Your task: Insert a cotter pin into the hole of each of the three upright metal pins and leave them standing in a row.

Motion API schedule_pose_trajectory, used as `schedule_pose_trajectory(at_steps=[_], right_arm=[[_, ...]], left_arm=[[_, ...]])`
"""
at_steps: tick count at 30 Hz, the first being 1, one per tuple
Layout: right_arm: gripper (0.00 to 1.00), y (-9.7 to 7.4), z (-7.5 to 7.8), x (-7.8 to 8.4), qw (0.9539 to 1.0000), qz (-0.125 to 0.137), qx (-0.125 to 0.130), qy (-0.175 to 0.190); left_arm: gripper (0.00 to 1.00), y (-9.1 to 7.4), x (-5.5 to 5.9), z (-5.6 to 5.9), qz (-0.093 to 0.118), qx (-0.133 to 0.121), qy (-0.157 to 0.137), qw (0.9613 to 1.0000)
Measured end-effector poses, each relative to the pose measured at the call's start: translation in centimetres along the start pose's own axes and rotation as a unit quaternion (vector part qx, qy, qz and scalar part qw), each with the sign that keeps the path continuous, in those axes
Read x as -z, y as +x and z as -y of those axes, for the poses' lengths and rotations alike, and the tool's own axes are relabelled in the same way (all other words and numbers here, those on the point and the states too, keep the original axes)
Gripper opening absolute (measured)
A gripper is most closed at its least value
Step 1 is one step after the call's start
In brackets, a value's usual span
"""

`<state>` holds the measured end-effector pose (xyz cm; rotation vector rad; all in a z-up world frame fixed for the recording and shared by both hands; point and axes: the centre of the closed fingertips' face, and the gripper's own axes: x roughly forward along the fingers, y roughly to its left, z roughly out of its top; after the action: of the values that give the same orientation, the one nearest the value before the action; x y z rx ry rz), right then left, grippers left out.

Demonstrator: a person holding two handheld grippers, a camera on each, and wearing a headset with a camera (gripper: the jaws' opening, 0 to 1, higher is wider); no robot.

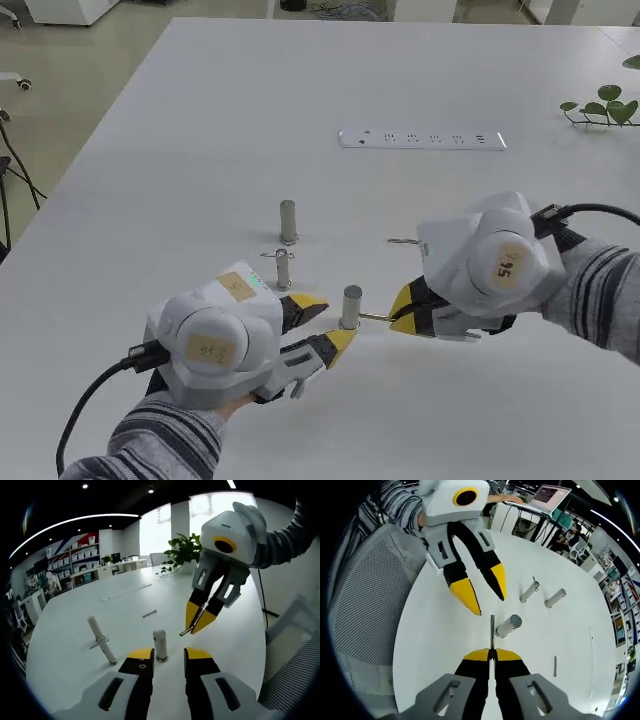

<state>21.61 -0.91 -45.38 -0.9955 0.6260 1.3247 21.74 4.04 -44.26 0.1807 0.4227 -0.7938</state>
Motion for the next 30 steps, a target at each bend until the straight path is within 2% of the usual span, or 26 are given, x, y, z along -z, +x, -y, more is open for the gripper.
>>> schedule_pose_trajectory(at_steps=[5, 14, 16, 17, 21, 30], right_arm=[[0.00, 0.3, 0.9, 0.9, 0.9997, -0.015, 0.010, 0.018], [0.00, 0.8, 1.3, 1.9, 0.9990, -0.030, 0.014, 0.030], [0.00, 1.0, 1.5, 2.1, 0.9988, -0.034, 0.019, 0.031], [0.00, 1.0, 1.5, 2.2, 0.9986, -0.038, 0.019, 0.030], [0.00, 1.3, 1.9, 2.6, 0.9982, -0.050, 0.026, 0.022], [0.00, 1.6, 2.3, 2.4, 0.9981, -0.045, 0.026, 0.031]], left_arm=[[0.25, 0.7, 0.5, -0.7, -0.005, -0.018, -0.006, 0.9998], [0.26, 2.5, 0.7, -1.0, -0.010, -0.032, -0.006, 0.9994], [0.26, 2.9, 0.8, -1.5, -0.016, -0.048, 0.023, 0.9984], [0.26, 3.2, 1.0, -1.4, -0.020, -0.049, 0.025, 0.9983], [0.23, 3.8, 1.2, -1.2, -0.022, -0.047, 0.018, 0.9985], [0.18, 4.9, 1.2, -1.6, -0.017, -0.057, -0.007, 0.9982]])
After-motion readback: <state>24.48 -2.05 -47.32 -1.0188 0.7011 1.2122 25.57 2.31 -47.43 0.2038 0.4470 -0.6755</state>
